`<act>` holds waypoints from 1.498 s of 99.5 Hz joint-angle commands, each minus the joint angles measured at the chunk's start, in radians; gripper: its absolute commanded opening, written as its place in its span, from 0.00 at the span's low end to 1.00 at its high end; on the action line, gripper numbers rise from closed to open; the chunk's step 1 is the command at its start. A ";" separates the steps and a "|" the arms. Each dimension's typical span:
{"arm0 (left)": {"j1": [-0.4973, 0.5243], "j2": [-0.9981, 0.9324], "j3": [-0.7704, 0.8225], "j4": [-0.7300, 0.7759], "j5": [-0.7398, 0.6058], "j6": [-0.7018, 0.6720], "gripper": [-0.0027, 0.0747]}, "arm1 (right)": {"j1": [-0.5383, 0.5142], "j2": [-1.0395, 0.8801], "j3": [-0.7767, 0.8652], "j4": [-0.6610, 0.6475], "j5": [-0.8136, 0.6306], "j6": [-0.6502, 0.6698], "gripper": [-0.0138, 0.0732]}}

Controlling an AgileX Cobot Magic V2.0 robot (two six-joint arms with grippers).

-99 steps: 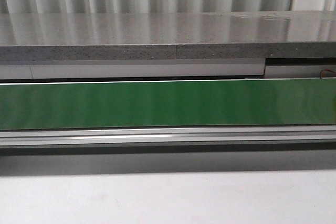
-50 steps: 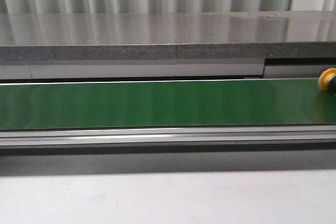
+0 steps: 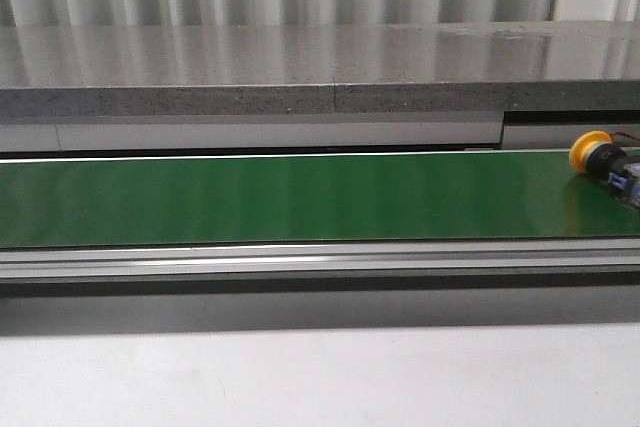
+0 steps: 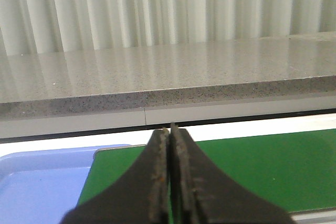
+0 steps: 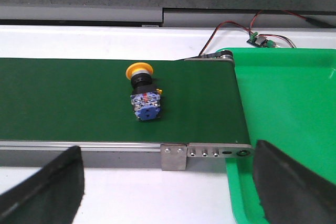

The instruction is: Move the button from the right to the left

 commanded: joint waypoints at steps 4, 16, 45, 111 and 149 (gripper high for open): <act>-0.003 -0.034 0.025 -0.002 -0.087 -0.011 0.01 | -0.003 -0.040 -0.011 -0.016 -0.048 -0.008 0.74; -0.003 -0.034 0.025 -0.002 -0.087 -0.011 0.01 | -0.003 -0.041 -0.011 -0.016 -0.048 -0.008 0.46; -0.003 -0.034 0.025 -0.002 -0.087 -0.011 0.01 | -0.003 -0.041 -0.011 -0.016 -0.048 -0.008 0.08; -0.003 -0.034 0.025 -0.002 -0.087 -0.011 0.01 | -0.003 -0.041 -0.011 -0.016 -0.048 -0.008 0.08; -0.003 -0.034 0.023 -0.002 -0.180 -0.011 0.01 | -0.003 -0.041 -0.011 -0.016 -0.048 -0.008 0.08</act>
